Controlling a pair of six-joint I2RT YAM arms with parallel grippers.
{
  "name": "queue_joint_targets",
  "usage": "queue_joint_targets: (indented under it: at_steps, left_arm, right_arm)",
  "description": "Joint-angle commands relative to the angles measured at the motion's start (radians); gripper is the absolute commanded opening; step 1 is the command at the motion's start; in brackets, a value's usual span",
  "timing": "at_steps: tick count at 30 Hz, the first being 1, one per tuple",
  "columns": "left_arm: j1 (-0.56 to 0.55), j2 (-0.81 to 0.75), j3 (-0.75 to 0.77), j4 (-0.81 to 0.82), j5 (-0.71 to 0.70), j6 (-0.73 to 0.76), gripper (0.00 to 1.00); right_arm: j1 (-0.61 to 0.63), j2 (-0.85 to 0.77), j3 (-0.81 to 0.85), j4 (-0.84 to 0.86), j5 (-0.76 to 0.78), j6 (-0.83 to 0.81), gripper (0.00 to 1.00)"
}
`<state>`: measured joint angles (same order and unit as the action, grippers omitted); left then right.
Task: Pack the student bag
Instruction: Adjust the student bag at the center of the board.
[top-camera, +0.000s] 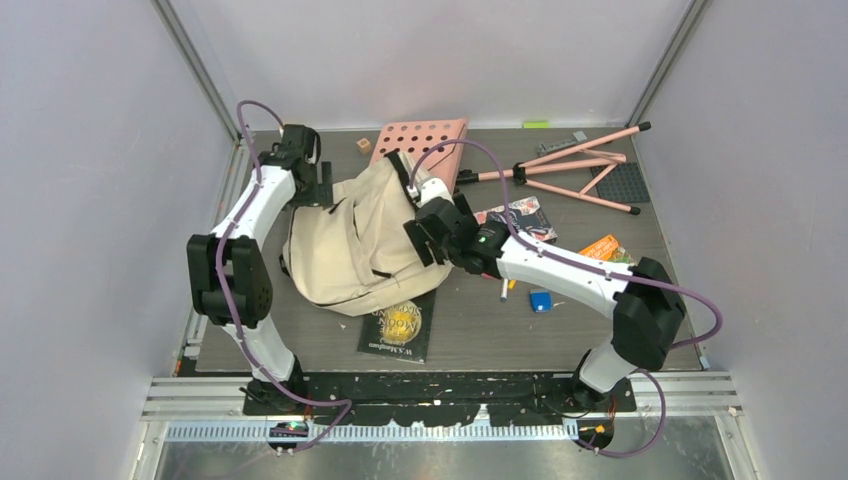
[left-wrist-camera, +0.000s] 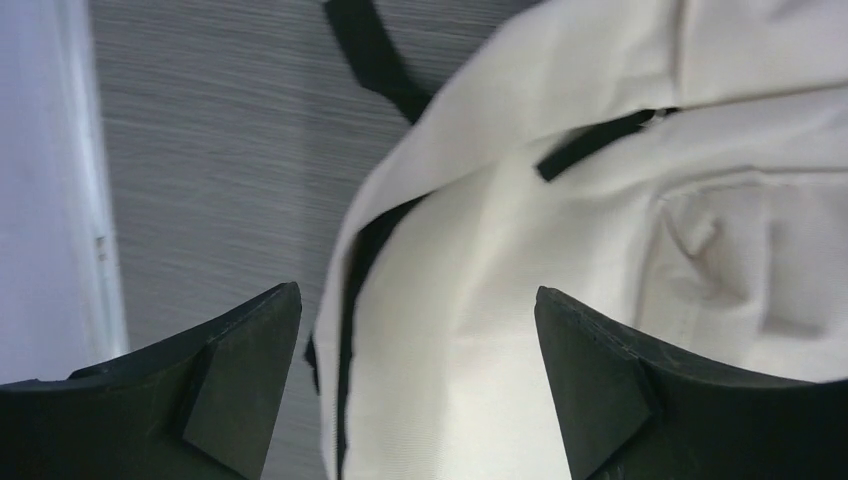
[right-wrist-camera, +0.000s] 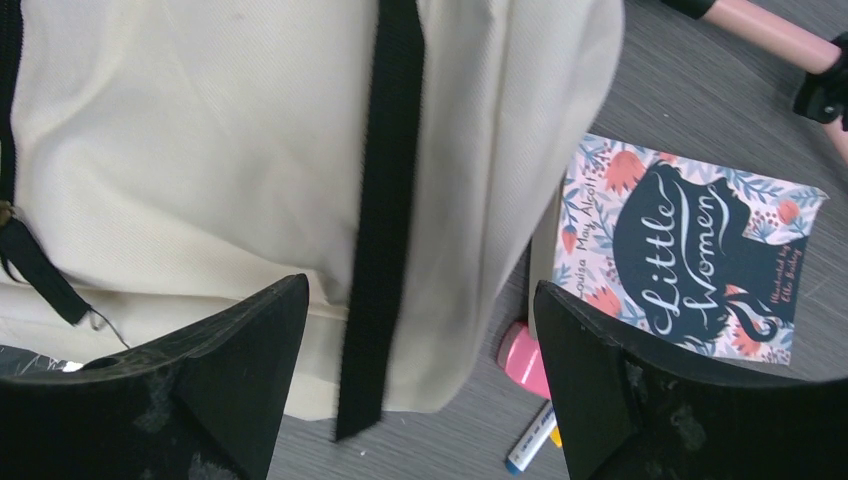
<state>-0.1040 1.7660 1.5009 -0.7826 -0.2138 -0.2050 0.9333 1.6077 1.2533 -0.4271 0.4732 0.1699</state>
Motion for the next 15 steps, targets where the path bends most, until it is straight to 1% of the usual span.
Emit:
queue_joint_targets:
  at_steps: [1, 4, 6, 7, 9, 10, 12, 14, 15]
  left_arm:
    - [0.010, -0.013, -0.005, -0.039, -0.213, 0.047, 0.90]
    - [0.010, 0.028, 0.001, -0.082, -0.265, 0.032, 0.90]
    - [0.011, 0.030, -0.009, -0.068, -0.277, 0.030, 0.90]
    - [0.013, 0.029, -0.022, -0.054, -0.260, 0.030, 0.90]
    - [0.021, 0.040, -0.033, -0.053, -0.204, 0.015, 0.85]
    - [0.023, 0.049, -0.034, -0.064, -0.182, 0.002, 0.80]
    - [0.032, 0.062, -0.036, -0.098, -0.119, -0.038, 0.64]
    - [0.033, 0.042, -0.080, -0.087, -0.066, -0.095, 0.46]
    - [0.033, 0.021, -0.116, -0.067, -0.047, -0.121, 0.40]
  right_arm:
    - [-0.002, -0.082, -0.012, -0.023, 0.039, 0.036, 0.89]
    - [-0.004, -0.078, -0.019, -0.023, 0.043, 0.042, 0.90]
    - [-0.008, -0.072, -0.023, -0.013, 0.046, 0.045, 0.88]
    - [-0.013, -0.070, -0.025, -0.009, 0.040, 0.045, 0.83]
    - [-0.025, -0.057, -0.023, -0.005, 0.028, 0.051, 0.76]
    - [-0.028, -0.048, -0.021, -0.005, 0.025, 0.057, 0.74]
    - [-0.040, -0.038, -0.023, 0.006, 0.013, 0.063, 0.72]
    - [-0.057, -0.031, -0.037, 0.021, -0.001, 0.066, 0.71]
    - [-0.062, -0.029, -0.041, 0.026, -0.025, 0.066, 0.70]
